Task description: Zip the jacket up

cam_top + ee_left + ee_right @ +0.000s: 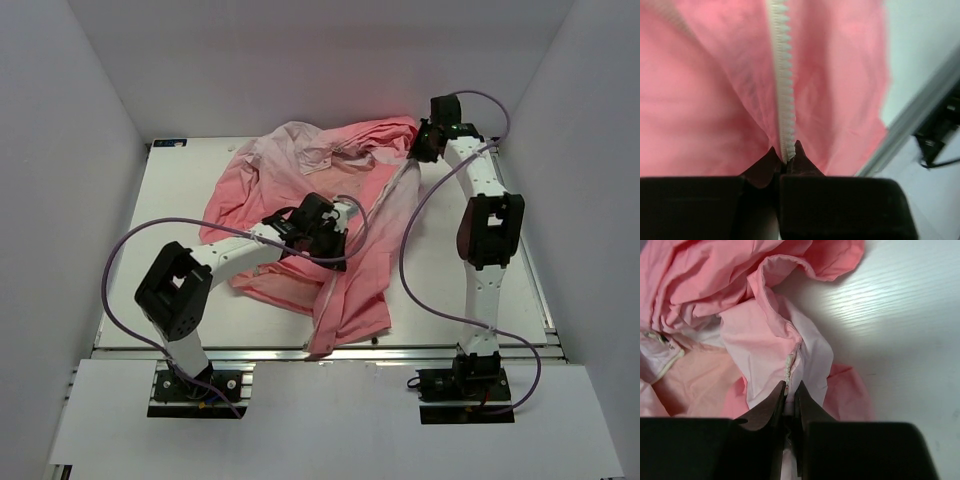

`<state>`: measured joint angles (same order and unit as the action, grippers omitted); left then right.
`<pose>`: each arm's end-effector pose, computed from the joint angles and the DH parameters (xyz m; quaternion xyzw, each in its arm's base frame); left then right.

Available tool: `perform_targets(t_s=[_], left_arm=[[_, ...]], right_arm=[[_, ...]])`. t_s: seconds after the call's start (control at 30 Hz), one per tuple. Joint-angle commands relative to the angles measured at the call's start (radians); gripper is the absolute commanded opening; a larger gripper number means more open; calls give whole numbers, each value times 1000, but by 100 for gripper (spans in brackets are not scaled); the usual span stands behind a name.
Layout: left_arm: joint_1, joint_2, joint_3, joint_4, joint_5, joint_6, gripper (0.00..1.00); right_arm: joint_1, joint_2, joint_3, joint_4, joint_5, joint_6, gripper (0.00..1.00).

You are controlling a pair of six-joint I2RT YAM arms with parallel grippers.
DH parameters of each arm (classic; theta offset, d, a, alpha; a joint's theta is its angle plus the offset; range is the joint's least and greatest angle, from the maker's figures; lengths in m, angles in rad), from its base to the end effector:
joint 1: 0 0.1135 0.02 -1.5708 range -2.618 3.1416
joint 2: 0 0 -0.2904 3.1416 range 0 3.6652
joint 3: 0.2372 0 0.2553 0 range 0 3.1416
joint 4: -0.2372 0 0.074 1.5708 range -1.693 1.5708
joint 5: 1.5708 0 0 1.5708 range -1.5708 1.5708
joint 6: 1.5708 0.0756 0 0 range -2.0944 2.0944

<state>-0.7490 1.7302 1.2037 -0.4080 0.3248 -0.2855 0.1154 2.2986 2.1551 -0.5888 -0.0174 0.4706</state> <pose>0.2746 -0.2882 0.2102 0.2645 0.9006 -0.2861 0.1924 0.5746 0.0679 0.2542 0.1579 0.8996 0.1252 0.3874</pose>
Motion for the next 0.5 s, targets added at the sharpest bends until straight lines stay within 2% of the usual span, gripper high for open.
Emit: perform_targets(t_s=[0.0,0.1,0.13,0.23,0.33,0.43,0.47], left_arm=[[-82,2,62,75,153,0,0],[-124,40,94,164,255,-32,0],[-130,49,97,223,339,-46,0],[-135,72,91,312,440,-99,0],[-135,72,62,319,378,-124,0],[-93,80,17,351,320,-170,0],[-40,88,1,365,319,-197,0]], right_arm=[[-66,-126,69,-12,192,-41,0],[-123,-168,52,-48,257,-50,0],[-144,-189,48,-45,273,-67,0],[-158,-208,74,-29,243,-110,0],[-149,-206,81,-10,133,-124,0],[-82,-171,75,23,152,-133,6],[-33,-154,78,38,163,-147,6]])
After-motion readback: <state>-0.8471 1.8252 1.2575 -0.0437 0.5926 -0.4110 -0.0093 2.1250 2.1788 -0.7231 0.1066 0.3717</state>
